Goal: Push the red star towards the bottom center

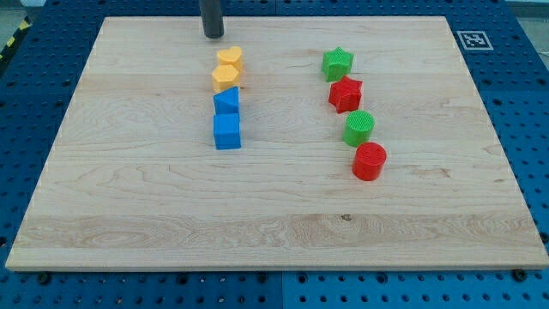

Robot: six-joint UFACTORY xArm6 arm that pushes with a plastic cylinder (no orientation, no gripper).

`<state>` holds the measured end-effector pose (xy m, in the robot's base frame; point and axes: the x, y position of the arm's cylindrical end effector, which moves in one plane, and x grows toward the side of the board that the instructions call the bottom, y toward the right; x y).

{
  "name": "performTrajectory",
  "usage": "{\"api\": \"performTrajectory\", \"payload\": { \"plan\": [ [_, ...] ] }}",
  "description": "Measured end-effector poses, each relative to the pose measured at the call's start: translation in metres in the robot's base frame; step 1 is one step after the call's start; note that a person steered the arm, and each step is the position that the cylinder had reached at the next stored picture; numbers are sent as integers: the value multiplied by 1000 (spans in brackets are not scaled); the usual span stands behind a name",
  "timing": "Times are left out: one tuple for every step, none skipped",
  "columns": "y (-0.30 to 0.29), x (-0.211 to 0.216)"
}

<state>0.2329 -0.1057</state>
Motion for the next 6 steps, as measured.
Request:
{"api": "performTrajectory", "payload": {
  "plan": [
    [45,0],
    [133,0],
    [225,12],
    [283,60],
    [286,112],
    [285,137]
  ]
}}
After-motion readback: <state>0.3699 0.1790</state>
